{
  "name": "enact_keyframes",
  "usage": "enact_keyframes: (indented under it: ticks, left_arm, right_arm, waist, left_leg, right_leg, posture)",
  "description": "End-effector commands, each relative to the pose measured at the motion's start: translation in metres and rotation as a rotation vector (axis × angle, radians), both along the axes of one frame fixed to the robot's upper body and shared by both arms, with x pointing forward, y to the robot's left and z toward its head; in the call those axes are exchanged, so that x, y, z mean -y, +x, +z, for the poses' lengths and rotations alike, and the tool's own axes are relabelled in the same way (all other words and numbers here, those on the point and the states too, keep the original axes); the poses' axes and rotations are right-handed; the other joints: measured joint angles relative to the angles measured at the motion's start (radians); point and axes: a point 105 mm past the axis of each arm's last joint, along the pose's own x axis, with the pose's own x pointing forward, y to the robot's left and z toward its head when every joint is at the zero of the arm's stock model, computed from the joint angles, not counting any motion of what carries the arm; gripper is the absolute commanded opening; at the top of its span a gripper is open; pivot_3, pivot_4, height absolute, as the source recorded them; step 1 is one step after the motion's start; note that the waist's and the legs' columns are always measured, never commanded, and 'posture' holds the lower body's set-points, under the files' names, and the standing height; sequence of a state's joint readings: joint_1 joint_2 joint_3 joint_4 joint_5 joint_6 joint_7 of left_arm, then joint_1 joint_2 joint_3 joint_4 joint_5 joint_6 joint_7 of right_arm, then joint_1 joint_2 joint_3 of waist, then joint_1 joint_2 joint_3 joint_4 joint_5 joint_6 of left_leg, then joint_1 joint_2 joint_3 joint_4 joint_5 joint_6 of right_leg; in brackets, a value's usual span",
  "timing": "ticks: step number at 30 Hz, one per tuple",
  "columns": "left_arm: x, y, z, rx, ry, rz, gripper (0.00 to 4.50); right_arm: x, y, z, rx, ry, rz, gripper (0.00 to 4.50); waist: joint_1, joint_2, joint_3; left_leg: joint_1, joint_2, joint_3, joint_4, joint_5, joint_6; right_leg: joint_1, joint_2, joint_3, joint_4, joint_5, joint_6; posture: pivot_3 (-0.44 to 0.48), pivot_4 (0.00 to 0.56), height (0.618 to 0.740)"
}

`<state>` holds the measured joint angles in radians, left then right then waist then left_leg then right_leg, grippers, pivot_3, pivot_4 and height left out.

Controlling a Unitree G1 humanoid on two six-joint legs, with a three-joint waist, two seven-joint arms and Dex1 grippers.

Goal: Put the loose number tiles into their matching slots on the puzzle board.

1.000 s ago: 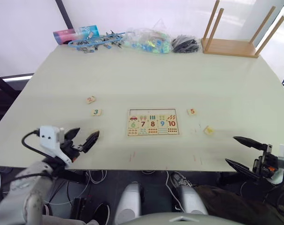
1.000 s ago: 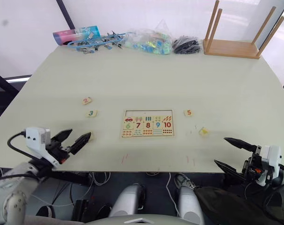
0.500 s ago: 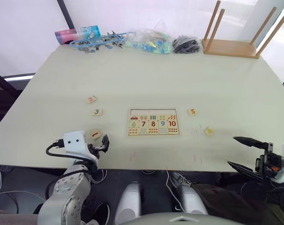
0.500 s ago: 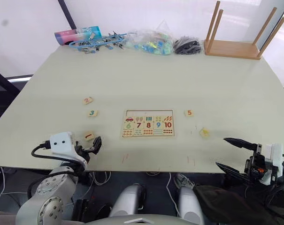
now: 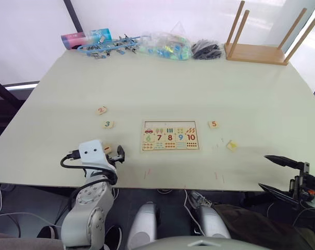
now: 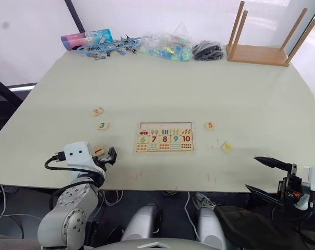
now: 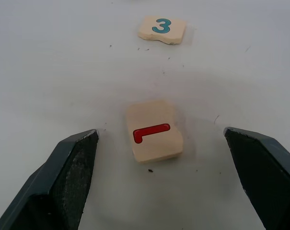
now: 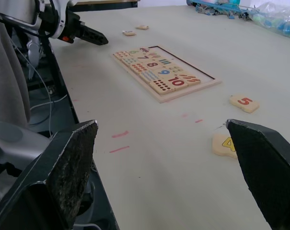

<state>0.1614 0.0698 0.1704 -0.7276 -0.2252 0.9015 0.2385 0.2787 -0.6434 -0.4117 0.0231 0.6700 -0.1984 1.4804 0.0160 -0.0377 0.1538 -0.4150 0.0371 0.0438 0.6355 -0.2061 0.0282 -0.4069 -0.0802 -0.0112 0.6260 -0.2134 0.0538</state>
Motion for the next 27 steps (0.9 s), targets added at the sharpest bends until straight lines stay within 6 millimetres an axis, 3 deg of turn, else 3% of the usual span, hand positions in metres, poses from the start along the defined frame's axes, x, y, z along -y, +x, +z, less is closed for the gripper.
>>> enact_keyframes:
  ticks: [1, 10, 17, 18, 19, 20, 27]
  left_arm:
    - [-0.002, 0.0, 0.002, 0.002, 0.018, 0.018, 4.45]
    - [-0.013, 0.002, -0.005, -0.042, 0.041, 0.08, 4.45]
    - [-0.011, 0.004, -0.012, -0.087, 0.044, 0.084, 2.56]
    - [-0.012, 0.003, -0.014, -0.095, 0.045, 0.088, 1.84]
    - [-0.012, 0.002, -0.014, -0.098, 0.041, 0.095, 1.65]
    - [-0.014, 0.001, -0.016, -0.103, 0.032, 0.107, 1.11]
    - [-0.016, -0.002, -0.019, -0.101, -0.01, 0.126, 1.0]
  right_arm:
    - [0.007, -0.001, 0.007, 0.037, 0.0, -0.022, 4.5]
    - [0.006, 0.001, 0.006, 0.044, 0.0, -0.019, 4.5]
    - [0.005, 0.001, 0.006, 0.05, -0.002, -0.011, 4.5]
    - [0.005, 0.001, 0.006, 0.051, -0.003, -0.011, 4.5]
    - [0.005, 0.001, 0.006, 0.052, -0.003, -0.011, 4.5]
    - [0.005, 0.001, 0.006, 0.052, -0.003, -0.011, 4.5]
    - [0.004, 0.001, 0.005, 0.056, -0.001, -0.011, 4.5]
  waist:
    - [0.0, 0.0, 0.0]
    - [0.0, 0.003, -0.002]
    - [-0.001, 0.006, -0.004]
    - [-0.001, 0.006, -0.005]
    - [-0.001, 0.007, -0.005]
    - [-0.002, 0.008, -0.006]
    - [-0.002, 0.012, -0.011]
  left_leg:
    - [0.0, 0.0, 0.0, 0.0, 0.0, 0.0]
    - [0.0, 0.0, 0.0, 0.0, 0.0, 0.0]
    - [0.0, 0.0, 0.0, 0.0, 0.0, 0.0]
    - [0.001, 0.0, 0.0, 0.0, 0.0, 0.0]
    - [0.001, 0.0, 0.0, 0.0, 0.0, 0.0]
    - [0.001, 0.0, 0.0, 0.0, 0.0, 0.0]
    - [0.001, 0.0, 0.001, 0.0, 0.0, 0.0]
  right_leg:
    - [0.0, 0.0, 0.0, 0.0, 0.0, 0.0]
    - [0.0, 0.0, 0.0, 0.0, 0.0, 0.0]
    - [0.0, 0.0, 0.0, 0.0, 0.0, 0.0]
    - [0.0, 0.0, 0.0, 0.0, 0.0, 0.0]
    - [0.0, 0.0, 0.0, 0.0, 0.0, 0.0]
    - [0.0, 0.001, 0.0, 0.0, 0.0, 0.0]
    - [0.0, 0.001, 0.001, 0.0, -0.001, 0.002]
  posture:
    - [0.0, 0.15, 0.74]
    - [0.0, 0.15, 0.74]
    - [0.0, 0.15, 0.74]
    - [0.0, 0.15, 0.74]
    - [0.0, 0.15, 0.74]
    - [0.0, 0.15, 0.74]
    - [0.0, 0.15, 0.74]
